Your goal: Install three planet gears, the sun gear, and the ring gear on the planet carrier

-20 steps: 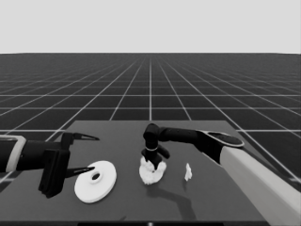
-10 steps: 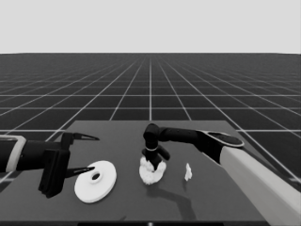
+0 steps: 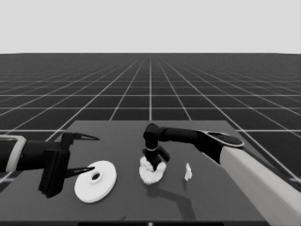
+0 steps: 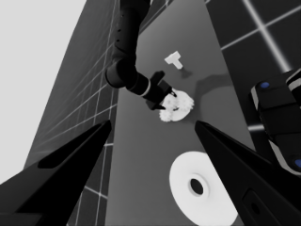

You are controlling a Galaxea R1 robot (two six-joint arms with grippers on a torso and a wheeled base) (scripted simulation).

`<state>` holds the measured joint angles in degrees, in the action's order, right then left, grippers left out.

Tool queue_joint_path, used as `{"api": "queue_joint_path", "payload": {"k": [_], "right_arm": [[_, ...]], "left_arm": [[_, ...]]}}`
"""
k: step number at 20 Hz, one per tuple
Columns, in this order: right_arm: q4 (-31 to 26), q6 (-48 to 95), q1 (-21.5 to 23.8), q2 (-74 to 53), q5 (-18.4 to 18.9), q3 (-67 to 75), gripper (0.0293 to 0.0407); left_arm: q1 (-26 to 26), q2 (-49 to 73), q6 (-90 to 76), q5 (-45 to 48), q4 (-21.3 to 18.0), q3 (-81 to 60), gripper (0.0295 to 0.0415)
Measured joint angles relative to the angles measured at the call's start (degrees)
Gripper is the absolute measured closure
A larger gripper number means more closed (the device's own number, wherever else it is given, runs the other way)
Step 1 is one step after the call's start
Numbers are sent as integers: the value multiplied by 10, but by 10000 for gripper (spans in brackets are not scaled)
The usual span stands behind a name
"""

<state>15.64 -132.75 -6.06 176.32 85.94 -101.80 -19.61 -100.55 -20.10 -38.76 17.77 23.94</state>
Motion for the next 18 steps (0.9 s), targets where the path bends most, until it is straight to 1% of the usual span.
{"api": "queue_joint_path", "payload": {"k": [3,5,6,8,13,14,15,16,18], "right_arm": [[0,-18,0,0,0,0,390],[0,-24,0,0,0,0,330],[0,-25,0,0,0,0,320],[0,-26,0,0,0,0,316],[0,-27,0,0,0,0,315],[-66,178,58,-17,34,61,307],[-112,313,118,-18,45,76,309],[-141,401,154,-17,47,74,312],[-169,489,185,-14,47,65,315]], "left_arm": [[0,0,0,0,0,0,326],[0,0,0,0,0,0,326],[0,0,0,0,0,0,326],[0,0,0,0,0,0,326],[0,0,0,0,0,0,326],[0,0,0,0,0,0,326],[0,0,0,0,0,0,326],[0,0,0,0,0,0,326],[0,0,0,0,0,0,326]]}}
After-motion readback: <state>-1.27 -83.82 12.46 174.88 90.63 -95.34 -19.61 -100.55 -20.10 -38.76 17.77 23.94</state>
